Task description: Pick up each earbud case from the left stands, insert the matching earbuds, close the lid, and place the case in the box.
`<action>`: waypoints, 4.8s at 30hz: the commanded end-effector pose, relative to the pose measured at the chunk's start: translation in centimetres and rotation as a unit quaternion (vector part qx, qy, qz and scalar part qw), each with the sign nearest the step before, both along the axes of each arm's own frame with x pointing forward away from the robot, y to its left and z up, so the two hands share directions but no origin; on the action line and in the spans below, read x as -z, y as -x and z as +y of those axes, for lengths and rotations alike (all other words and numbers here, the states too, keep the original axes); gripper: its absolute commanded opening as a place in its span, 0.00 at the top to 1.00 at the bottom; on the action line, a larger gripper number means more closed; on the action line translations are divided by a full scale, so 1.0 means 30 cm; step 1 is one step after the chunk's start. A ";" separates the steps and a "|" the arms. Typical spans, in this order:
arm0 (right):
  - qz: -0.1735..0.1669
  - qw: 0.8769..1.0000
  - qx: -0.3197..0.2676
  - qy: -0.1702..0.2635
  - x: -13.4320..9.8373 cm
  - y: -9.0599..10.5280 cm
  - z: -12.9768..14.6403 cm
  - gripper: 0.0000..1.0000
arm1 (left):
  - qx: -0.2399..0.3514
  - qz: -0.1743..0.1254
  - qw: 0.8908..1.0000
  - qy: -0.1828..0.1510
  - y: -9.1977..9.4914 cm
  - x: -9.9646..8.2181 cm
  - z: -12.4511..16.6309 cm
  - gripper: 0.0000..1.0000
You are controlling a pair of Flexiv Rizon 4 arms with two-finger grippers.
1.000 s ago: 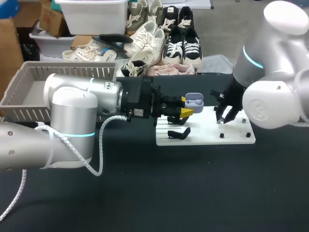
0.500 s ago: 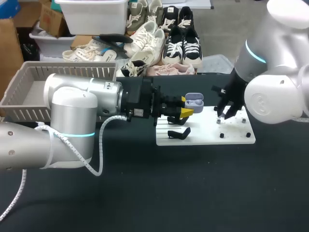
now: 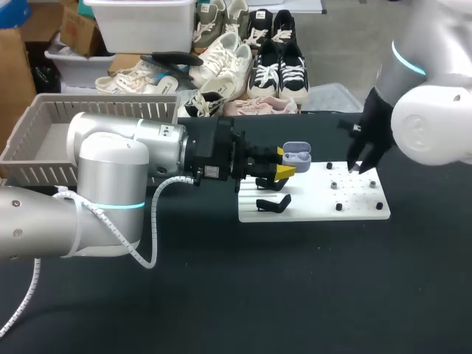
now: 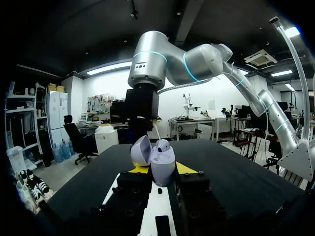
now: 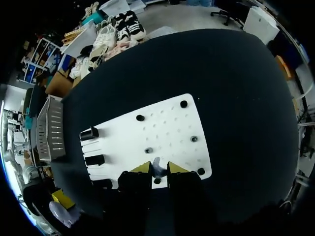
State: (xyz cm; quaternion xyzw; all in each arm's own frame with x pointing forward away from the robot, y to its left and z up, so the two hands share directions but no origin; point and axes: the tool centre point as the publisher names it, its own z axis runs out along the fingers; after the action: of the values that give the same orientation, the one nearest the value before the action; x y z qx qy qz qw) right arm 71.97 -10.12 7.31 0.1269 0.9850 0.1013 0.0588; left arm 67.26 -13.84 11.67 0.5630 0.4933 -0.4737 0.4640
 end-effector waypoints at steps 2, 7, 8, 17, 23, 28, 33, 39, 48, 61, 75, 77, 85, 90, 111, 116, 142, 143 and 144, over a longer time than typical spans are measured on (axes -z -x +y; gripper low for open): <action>-0.012 0.999 -0.024 0.020 -0.051 0.032 -0.012 1.00 | -0.001 -0.001 1.000 0.001 0.000 0.002 0.000 1.00; -0.019 0.999 -0.031 0.036 -0.070 0.043 -0.023 1.00 | -0.001 -0.001 1.000 0.001 0.000 0.002 0.000 1.00; -0.019 0.999 -0.031 0.036 -0.070 0.043 -0.023 1.00 | -0.001 -0.001 1.000 0.001 0.000 0.002 0.000 1.00; -0.019 0.999 -0.031 0.036 -0.070 0.043 -0.023 1.00 | -0.001 -0.001 1.000 0.001 0.000 0.002 0.000 1.00; -0.019 0.999 -0.031 0.036 -0.070 0.043 -0.023 1.00 | -0.001 -0.001 1.000 0.001 0.000 0.002 0.000 1.00; -0.047 0.997 -0.041 0.039 -0.125 0.032 -0.028 1.00 | -0.001 -0.001 1.000 0.001 0.000 0.002 0.000 1.00; -0.088 0.992 -0.066 0.062 -0.241 0.016 -0.029 1.00 | -0.001 -0.001 1.000 0.001 0.000 0.002 0.000 1.00; -0.108 0.985 -0.096 0.092 -0.336 0.023 -0.028 1.00 | -0.001 -0.001 1.000 0.001 0.000 0.002 0.000 1.00; -0.135 0.967 -0.165 0.138 -0.484 0.079 0.044 1.00 | -0.001 -0.001 1.000 0.001 0.000 0.002 0.000 1.00; -0.084 0.946 -0.256 0.179 -0.592 0.223 0.234 1.00 | -0.001 -0.001 1.000 0.001 0.000 0.002 0.000 1.00; -0.035 0.956 -0.226 0.186 -0.562 0.267 0.442 1.00 | -0.001 -0.001 1.000 0.001 0.000 0.002 0.000 1.00; -0.029 0.960 -0.211 0.183 -0.560 0.276 0.454 1.00 | -0.001 -0.001 1.000 0.001 0.000 0.002 0.000 1.00; -0.018 0.969 -0.172 0.178 -0.538 0.318 0.465 1.00 | -0.001 -0.001 1.000 0.001 0.000 0.002 0.000 1.00; -0.019 0.973 -0.153 0.171 -0.529 0.322 0.468 1.00 | -0.001 -0.001 1.000 0.001 0.000 0.002 0.000 1.00; -0.008 0.975 -0.159 0.157 -0.500 0.302 0.490 1.00 | -0.001 -0.001 1.000 0.001 0.000 0.002 0.000 1.00; 0.001 0.974 -0.165 0.156 -0.479 0.291 0.505 1.00 | -0.001 -0.001 1.000 0.001 0.000 0.002 0.000 1.00; -0.005 0.977 -0.173 0.127 -0.413 0.262 0.451 1.00 | -0.001 -0.001 1.000 0.001 0.000 0.002 0.000 1.00; -0.005 0.976 -0.175 0.127 -0.412 0.262 0.450 1.00 | -0.001 -0.001 1.000 0.001 0.000 0.002 0.000 1.00; -0.006 0.976 -0.177 0.127 -0.409 0.262 0.448 1.00 | -0.001 -0.001 1.000 0.001 0.000 0.002 0.000 1.00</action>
State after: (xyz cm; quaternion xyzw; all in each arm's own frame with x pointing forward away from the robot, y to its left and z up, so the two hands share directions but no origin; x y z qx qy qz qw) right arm 64.60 3.78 19.83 -0.0582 0.9966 -0.0179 0.0547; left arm 67.26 -13.84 11.67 0.5631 0.4933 -0.4736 0.4640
